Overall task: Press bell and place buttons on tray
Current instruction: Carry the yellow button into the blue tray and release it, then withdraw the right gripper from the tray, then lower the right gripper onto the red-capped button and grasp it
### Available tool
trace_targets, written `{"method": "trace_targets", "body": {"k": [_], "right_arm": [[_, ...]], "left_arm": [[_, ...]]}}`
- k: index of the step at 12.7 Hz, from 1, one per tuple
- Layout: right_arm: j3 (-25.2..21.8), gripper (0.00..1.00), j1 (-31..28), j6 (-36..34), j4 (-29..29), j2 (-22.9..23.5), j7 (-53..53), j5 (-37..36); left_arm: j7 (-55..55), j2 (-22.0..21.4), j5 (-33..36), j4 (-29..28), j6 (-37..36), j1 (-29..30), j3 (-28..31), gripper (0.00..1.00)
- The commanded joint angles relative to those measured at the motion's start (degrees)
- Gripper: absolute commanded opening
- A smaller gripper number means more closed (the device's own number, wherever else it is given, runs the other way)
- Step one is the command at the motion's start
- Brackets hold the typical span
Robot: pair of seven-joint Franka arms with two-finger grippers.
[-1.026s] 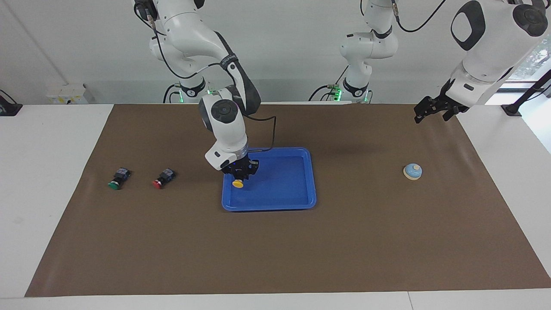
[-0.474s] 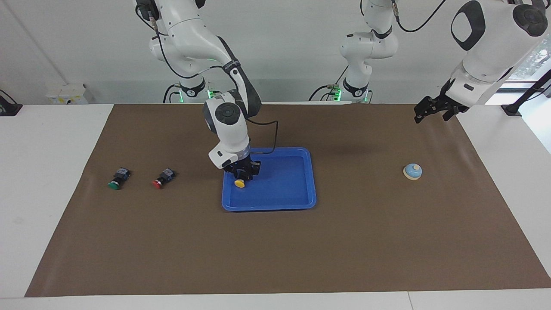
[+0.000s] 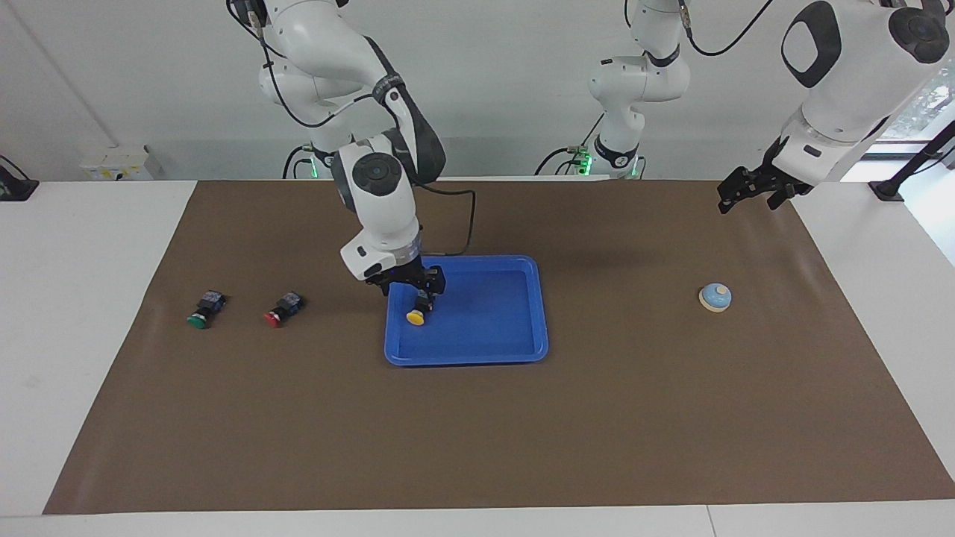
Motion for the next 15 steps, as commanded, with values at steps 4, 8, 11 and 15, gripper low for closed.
{"method": "trace_targets", "body": {"k": [4,8,11,15], "right_arm": [[-0.1,1.0,-13.1,-2.3,-3.1,-2.6,-11.7,0.6],[-0.4,0.99,-17.3,6.8,-15.9,-6.0,-7.9,-1.0],[-0.6,1.0,-19.2,6.5,-17.1,-6.4,-4.5,-4.1],[-0.6,1.0,-20.4,4.4,-16.5,-6.5,2.9,-5.4]], "left_arm": [[0.0,-0.4,0.3,-0.2,0.5,-0.3,0.4,1.0],[0.0,-0.3,0.3,-0.2,0.5,-0.3,0.4,1.0],[0.0,-0.4,0.3,-0.2,0.5,-0.3,0.4,1.0],[0.0,-0.4,0.3,-0.2,0.5,-0.3,0.4,1.0]]}}
